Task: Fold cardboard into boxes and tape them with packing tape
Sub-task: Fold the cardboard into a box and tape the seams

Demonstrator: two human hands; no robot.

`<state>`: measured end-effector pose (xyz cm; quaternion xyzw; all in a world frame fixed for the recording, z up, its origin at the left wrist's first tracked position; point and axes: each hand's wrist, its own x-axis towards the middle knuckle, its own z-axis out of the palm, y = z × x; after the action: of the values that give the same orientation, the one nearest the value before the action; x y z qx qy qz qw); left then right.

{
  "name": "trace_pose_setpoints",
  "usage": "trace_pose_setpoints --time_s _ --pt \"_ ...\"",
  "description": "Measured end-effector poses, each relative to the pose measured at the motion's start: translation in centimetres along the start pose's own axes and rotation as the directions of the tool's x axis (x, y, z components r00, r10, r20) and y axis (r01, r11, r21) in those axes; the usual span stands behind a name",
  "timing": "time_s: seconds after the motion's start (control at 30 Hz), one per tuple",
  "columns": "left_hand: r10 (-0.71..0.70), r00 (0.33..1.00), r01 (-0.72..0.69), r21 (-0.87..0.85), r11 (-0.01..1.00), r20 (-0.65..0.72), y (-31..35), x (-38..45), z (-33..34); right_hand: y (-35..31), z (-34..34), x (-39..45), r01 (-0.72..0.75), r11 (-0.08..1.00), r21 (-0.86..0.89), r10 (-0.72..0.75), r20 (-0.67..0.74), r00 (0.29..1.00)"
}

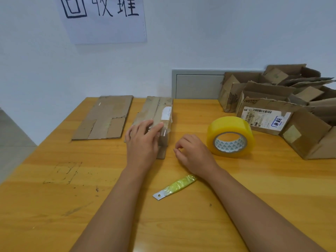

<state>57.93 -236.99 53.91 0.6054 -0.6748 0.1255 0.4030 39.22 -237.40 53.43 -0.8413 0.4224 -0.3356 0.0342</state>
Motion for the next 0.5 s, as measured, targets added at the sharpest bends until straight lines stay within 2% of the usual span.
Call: trace_pose_setpoints --time_s 0.17,0.43,0.5 --pt "0.002 1.0 -0.002 0.006 1.0 0.01 0.0 0.1 -0.1 -0.6 0.1 -0.1 -0.074 0.997 -0.037 0.08 0.196 0.977" --pt "0.001 1.0 -0.001 -0.012 1.0 0.015 0.0 0.1 0.0 -0.3 -0.8 0.3 -0.072 0.994 -0.079 0.095 0.345 0.934" --pt "0.004 1.0 -0.004 -0.012 1.0 0.016 0.0 0.0 -0.1 -0.8 -0.8 0.3 -0.053 0.998 -0.032 0.059 0.277 0.959"
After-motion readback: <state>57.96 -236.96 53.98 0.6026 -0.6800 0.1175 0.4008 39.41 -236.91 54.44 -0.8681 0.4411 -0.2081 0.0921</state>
